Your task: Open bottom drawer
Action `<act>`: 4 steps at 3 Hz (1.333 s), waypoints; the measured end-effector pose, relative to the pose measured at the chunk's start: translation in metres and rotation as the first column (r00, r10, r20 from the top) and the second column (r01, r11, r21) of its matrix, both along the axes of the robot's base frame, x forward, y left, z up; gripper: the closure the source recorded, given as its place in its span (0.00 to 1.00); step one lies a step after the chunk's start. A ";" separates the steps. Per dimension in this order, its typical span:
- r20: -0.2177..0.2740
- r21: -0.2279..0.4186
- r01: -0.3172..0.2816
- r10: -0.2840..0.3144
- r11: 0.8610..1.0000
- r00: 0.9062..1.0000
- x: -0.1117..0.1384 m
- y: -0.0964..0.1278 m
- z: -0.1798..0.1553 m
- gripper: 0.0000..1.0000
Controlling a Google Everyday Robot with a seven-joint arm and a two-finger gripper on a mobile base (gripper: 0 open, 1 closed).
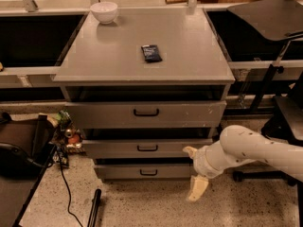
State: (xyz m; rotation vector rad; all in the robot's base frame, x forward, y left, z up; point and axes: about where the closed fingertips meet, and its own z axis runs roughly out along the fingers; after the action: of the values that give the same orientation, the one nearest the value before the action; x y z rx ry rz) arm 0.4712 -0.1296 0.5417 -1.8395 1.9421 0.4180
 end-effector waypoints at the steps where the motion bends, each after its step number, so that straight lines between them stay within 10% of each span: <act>1: -0.006 0.052 0.010 -0.010 0.999 1.000 0.018 0.002 -0.055 0.00; 4: -0.062 0.061 0.038 -0.035 0.997 0.998 0.032 0.009 -0.161 0.00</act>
Offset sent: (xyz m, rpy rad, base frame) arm 0.0279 0.0136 -0.1617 0.1467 0.0900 -0.0367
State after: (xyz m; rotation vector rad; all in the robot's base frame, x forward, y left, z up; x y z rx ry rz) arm 0.5031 -0.1208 0.3812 -1.7686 1.9764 0.5224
